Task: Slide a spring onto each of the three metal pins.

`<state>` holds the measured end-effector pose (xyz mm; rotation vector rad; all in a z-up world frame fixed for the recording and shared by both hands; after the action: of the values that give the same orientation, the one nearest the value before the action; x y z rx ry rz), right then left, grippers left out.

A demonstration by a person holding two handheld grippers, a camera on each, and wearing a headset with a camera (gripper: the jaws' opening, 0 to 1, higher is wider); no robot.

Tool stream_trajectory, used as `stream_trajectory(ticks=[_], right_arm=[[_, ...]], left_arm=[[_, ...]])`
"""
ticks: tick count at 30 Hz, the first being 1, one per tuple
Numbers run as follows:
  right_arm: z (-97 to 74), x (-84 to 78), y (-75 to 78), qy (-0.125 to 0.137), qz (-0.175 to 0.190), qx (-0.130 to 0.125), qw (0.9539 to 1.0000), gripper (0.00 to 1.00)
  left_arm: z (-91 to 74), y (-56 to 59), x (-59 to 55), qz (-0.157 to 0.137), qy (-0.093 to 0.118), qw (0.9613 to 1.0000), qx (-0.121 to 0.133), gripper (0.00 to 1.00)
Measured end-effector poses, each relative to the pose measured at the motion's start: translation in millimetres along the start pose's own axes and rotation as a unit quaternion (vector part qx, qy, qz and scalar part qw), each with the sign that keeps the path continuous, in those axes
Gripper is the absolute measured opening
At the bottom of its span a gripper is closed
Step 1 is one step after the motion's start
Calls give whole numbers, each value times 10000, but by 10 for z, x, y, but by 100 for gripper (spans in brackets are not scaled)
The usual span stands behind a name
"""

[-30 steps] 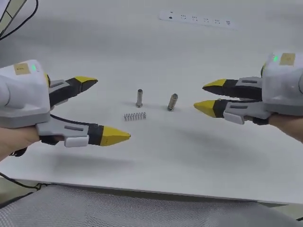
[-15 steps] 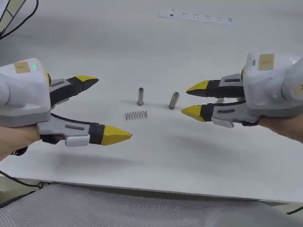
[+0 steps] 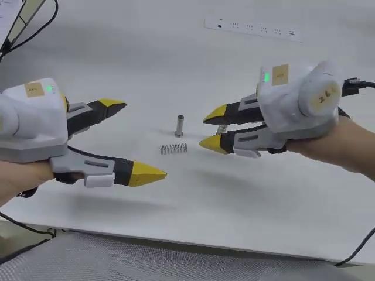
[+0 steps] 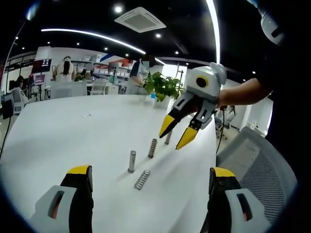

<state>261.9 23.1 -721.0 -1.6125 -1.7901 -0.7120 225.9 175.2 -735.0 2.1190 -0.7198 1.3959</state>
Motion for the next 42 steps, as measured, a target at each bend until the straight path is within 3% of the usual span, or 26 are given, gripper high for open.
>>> stream_trajectory(ticks=[12,24,42], right_arm=[[344,-12,47,-307,-61,228,9993,19],[633,-170,151,-706,170,290,9969,18],[832,-305,205,-940,471,211,9942,16]], left_arm=[[-4,-21,-21,-21,-16,10000,14,97],[-2,-18,-42,-36,-18,10000,14,97],[-63,-34,-103,-82,-35,9999,90,96]])
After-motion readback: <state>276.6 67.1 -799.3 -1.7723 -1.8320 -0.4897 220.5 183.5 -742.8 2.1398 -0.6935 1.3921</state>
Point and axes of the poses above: the centre of the closed fingertips' face, and the gripper's own axes: z roughly forward along the fingers, y roughly to its right, x roughly out of its top, the point moved 6 cm from there along -z, roughly backward along the fingers, and after that the axes turned 11 degrees about x, right-handed, at the moved point
